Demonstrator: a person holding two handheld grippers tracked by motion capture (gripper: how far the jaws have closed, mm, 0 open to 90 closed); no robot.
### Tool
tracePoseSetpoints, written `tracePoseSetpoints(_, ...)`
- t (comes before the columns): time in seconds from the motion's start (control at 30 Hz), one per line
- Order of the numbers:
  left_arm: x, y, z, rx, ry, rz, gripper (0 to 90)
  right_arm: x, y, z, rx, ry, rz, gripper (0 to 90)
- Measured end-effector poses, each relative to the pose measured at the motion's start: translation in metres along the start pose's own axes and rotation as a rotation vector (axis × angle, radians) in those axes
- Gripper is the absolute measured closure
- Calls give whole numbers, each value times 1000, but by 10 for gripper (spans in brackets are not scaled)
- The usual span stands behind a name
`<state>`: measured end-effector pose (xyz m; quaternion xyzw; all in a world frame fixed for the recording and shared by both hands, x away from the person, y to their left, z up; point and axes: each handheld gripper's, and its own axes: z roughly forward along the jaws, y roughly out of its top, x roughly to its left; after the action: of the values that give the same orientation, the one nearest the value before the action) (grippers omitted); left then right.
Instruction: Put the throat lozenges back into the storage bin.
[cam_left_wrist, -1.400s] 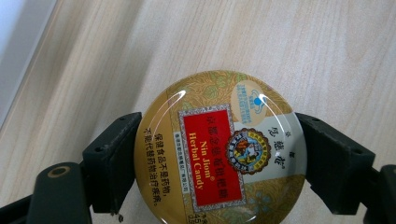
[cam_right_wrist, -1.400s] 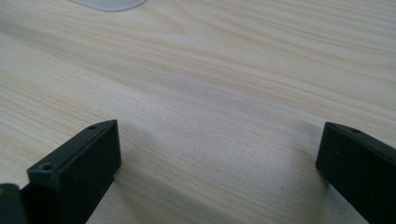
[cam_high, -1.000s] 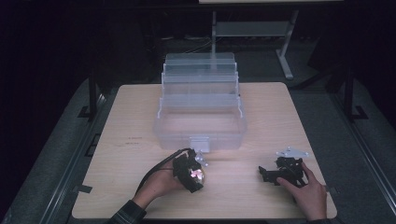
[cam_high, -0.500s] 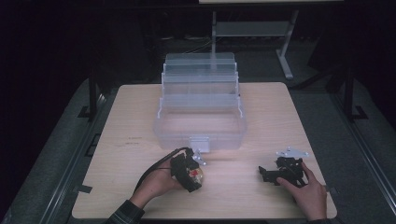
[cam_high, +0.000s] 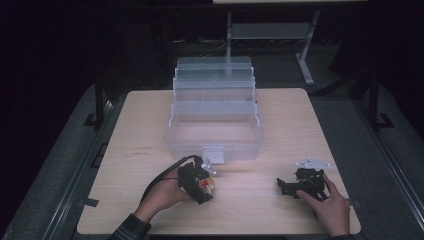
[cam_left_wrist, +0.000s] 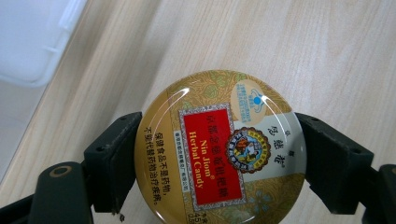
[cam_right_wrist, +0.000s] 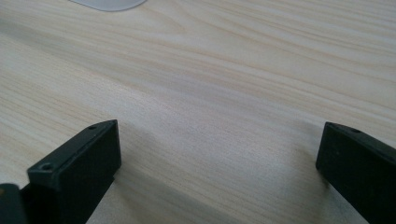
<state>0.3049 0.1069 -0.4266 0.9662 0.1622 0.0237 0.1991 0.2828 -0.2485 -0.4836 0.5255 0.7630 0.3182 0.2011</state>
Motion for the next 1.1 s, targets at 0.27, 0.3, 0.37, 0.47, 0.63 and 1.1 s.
tracePoseSetpoints(0.27, 3, -3, -9, -9, 8, -12, 195, 0, 0, 0, 0, 0, 0, 0)
tracePoseSetpoints(0.3, 4, -3, -10, -11, 8, -13, 195, 0, 0, 0, 0, 0, -1, 0)
tracePoseSetpoints(0.37, 5, -4, -13, -14, 11, -18, 195, 0, 0, 0, 0, 0, 0, 0)
tracePoseSetpoints(0.47, 6, -5, -17, -19, 15, -26, 195, 0, 0, 0, 0, 0, 0, 0)
tracePoseSetpoints(0.63, 10, -8, -23, -29, 22, -40, 195, 0, 0, 0, 0, 0, 0, 0)
tracePoseSetpoints(1.1, 14, -8, -35, -37, 28, -42, 195, 0, 0, 0, 0, 0, 0, 0)
